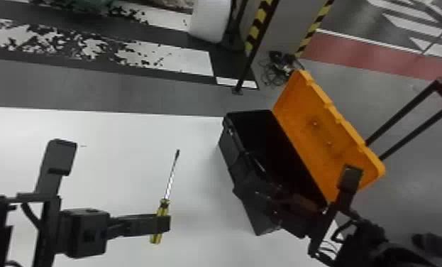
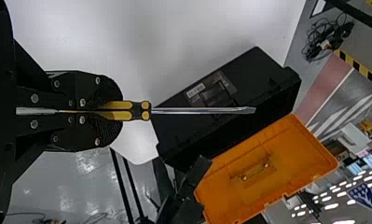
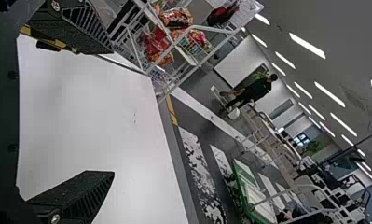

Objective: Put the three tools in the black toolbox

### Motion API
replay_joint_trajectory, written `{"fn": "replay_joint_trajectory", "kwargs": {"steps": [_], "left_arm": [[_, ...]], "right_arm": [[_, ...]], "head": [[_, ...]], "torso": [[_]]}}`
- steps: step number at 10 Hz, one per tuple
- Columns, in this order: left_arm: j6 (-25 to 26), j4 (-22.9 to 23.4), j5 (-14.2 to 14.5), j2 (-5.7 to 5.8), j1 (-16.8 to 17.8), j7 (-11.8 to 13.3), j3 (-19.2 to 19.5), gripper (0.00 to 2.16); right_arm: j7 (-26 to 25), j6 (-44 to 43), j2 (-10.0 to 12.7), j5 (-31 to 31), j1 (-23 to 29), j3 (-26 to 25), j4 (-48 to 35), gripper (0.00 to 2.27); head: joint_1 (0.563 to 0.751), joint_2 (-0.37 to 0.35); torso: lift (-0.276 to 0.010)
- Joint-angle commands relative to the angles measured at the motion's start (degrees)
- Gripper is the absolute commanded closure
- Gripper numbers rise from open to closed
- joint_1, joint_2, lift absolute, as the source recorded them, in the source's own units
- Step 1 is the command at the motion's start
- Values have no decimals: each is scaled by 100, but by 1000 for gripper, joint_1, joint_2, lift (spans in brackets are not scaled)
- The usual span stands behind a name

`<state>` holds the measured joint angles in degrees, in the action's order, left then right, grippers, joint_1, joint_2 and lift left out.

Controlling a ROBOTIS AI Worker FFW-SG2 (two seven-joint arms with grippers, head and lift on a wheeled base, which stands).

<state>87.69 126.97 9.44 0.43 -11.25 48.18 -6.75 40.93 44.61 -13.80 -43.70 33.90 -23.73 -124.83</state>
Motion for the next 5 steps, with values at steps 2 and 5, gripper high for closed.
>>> {"fn": "replay_joint_trajectory", "kwargs": {"steps": [2,5], "left_arm": [[234,-58,462,1,211,174,86,1737],[234,-41,779,1,290,235,78,1737]], "right_arm": [[29,-88,0,-130,143,-97,-59,76],[108,-246,0,-358,275,-211,-59,76]], "head": [[695,-350],[695,-350]], "torso": [[-55],[-55]]}}
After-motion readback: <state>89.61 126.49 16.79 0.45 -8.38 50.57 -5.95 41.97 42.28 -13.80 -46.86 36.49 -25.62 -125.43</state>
